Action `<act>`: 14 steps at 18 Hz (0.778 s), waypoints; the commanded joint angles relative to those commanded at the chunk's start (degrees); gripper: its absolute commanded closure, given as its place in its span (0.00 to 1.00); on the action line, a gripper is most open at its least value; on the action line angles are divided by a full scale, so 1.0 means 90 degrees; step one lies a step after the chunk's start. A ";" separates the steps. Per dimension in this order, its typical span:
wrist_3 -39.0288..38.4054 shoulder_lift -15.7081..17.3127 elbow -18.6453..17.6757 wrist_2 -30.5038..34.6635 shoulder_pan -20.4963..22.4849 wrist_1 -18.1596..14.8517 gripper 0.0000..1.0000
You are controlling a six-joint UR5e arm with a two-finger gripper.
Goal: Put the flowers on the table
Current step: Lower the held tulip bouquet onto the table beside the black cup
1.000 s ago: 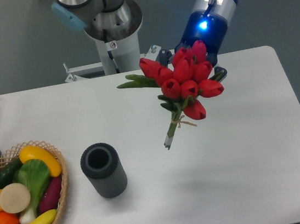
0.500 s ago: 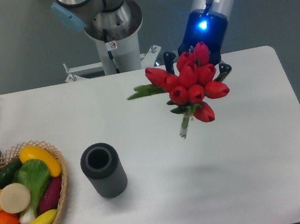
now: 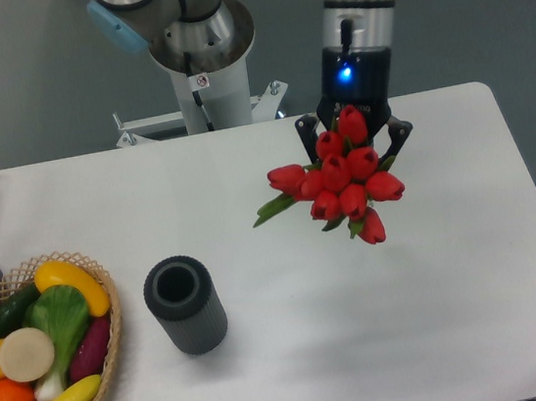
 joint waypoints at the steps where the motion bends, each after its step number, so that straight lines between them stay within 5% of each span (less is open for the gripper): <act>1: 0.0000 -0.0068 0.0010 0.0157 -0.0117 -0.0010 0.68; 14: 0.0078 -0.1054 -0.0156 0.2316 -0.0919 -0.0049 0.68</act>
